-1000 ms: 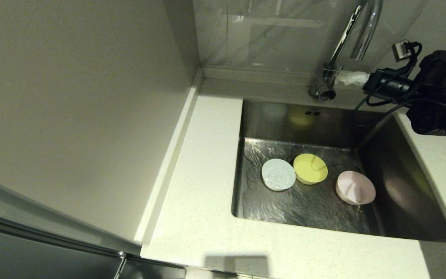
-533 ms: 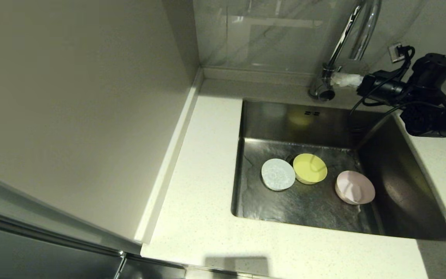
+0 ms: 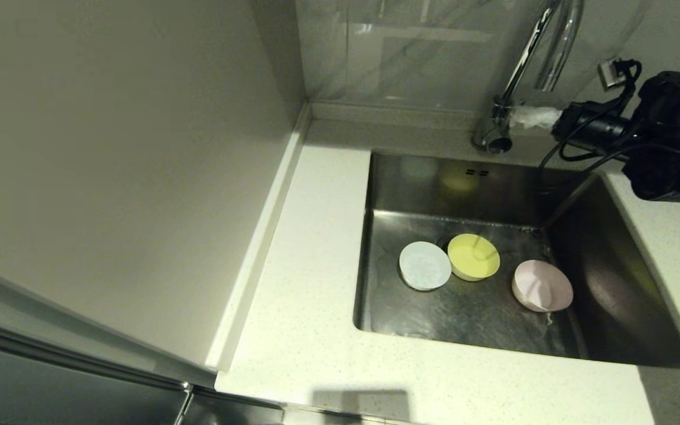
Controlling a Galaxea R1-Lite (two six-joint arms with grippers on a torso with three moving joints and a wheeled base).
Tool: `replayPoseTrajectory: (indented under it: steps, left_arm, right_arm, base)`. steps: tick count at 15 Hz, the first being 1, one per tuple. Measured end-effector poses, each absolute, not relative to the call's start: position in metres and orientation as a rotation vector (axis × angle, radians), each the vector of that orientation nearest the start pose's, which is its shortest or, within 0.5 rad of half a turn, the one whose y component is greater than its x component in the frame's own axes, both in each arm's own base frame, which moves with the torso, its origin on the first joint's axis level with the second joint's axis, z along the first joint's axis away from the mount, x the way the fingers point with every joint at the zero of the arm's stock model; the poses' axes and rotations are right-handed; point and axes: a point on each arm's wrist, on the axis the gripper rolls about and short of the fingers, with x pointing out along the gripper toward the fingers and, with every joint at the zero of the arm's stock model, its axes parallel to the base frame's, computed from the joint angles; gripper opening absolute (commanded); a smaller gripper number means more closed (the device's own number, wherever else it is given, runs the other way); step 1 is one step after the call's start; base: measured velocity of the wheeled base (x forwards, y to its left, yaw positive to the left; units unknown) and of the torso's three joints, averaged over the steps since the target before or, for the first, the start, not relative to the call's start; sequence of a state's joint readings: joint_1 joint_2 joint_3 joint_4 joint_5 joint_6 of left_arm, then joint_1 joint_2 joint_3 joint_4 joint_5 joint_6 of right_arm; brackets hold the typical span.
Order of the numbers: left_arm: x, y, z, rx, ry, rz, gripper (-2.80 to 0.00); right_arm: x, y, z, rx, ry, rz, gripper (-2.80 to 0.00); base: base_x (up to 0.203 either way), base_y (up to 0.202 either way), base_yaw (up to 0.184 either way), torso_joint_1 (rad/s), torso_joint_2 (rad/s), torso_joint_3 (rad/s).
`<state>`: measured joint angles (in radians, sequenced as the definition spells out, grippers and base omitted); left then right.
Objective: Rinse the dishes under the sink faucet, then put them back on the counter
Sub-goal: Turn off the faucet, then put a bowl back to the table from the sink
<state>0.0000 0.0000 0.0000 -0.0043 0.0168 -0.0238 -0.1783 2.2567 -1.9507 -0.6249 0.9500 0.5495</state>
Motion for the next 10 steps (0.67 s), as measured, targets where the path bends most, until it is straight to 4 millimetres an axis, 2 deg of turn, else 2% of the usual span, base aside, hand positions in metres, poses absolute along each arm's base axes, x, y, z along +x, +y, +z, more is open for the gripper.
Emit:
replayPoseTrajectory:
  steps: [4,5,8,10]
  left_arm:
    - [-0.023,0.0,0.076,-0.024,-0.004,0.016,-2.8]
    - [-0.023,0.0,0.076,-0.024,-0.004,0.016,-2.8]
    - [-0.023,0.0,0.076,-0.024,-0.004,0.016,-2.8]
    - [-0.023,0.0,0.076,-0.024,-0.004,0.016,-2.8]
  right_arm:
    - [0.419,-0.08,0.305,0.537,0.193,0.823,-2.8]
    - [0.408,-0.082,0.305,0.584,0.256,0.813,-2.8]
    - [0.387,-0.082,0.285,0.618,0.362,0.784,-2.8]
    - [0.382,-0.082,0.262,0.475,0.348,0.791,-2.8]
  base:
    - [0.0,0.0,0.0,0.0,0.0,0.0]
    - [0.0,0.0,0.0,0.0,0.0,0.0]
    - [0.0,0.0,0.0,0.0,0.0,0.0]
    - [0.0,0.0,0.0,0.0,0.0,0.0]
